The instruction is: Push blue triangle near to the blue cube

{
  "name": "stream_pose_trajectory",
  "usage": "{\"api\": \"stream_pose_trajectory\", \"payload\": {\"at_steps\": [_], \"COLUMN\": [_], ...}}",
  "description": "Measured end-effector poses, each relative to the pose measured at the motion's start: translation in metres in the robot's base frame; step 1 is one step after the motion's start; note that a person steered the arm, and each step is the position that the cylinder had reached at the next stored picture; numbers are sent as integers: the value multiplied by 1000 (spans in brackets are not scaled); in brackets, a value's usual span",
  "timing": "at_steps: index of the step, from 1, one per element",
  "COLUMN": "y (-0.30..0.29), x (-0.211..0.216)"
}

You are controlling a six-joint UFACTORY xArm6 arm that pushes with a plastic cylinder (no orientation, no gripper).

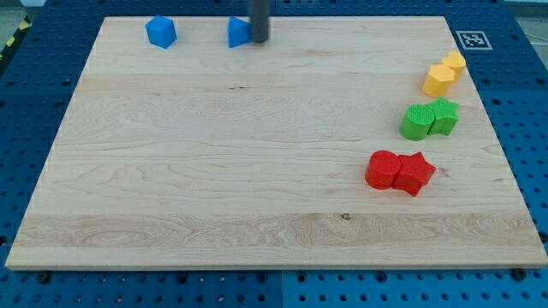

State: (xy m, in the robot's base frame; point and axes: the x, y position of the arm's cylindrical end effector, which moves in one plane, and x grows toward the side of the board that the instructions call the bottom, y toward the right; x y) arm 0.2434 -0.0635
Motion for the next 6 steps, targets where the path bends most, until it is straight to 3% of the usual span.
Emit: {"api": "stream_pose_trajectory", "payload": {"at_steps": [1, 2, 4, 6], "y": [-61, -66, 5, -59], "x": [0, 0, -14, -34]}}
